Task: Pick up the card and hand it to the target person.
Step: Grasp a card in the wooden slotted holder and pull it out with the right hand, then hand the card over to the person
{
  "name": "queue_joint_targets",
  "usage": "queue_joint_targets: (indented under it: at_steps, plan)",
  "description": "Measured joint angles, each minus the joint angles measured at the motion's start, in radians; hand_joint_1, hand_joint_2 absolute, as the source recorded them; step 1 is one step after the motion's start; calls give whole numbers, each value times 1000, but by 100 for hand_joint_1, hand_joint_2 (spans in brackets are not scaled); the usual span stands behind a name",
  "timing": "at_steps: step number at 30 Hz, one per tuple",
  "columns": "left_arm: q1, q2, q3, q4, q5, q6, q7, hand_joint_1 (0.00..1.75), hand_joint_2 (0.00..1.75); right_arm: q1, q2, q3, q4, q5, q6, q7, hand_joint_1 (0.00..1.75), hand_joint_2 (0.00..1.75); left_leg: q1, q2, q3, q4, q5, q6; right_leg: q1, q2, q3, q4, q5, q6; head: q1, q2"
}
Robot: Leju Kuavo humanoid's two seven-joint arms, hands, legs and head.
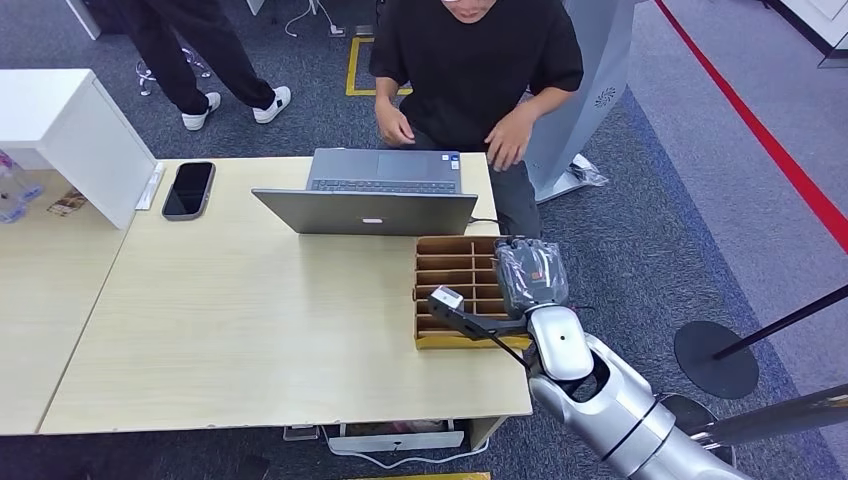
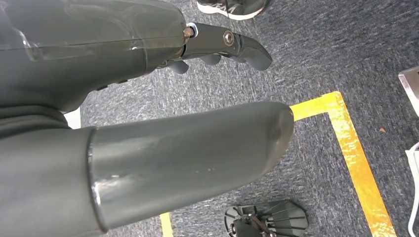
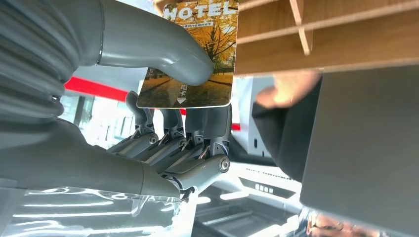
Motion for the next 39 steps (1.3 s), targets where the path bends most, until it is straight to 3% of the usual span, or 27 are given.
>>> queue_joint_targets:
  at_steps: [11,20,29,39]
  plan:
    - [1,0,7,0,-6,-2,-3,0,0,-68,-31,-17,-93,27,41,-5,131,175,0,0,0,0,0,0,0,0,0,0,0,0,0,0]
    - [-6,-2,6,0,-27,-11,14,0,0,-161,-33,-19,-79,-40,28,-21,130,175,0,0,0,0,0,0,0,0,0,0,0,0,0,0]
    - [-25,-5,6,0,-48,-25,30,0,0,-250,-32,-19,37,-134,-7,-41,137,175,0,0,0,0,0,0,0,0,0,0,0,0,0,0]
    - [-37,-11,6,0,-63,-35,40,0,0,-293,-31,-16,231,-198,-59,-58,134,175,0,0,0,0,0,0,0,0,0,0,0,0,0,0]
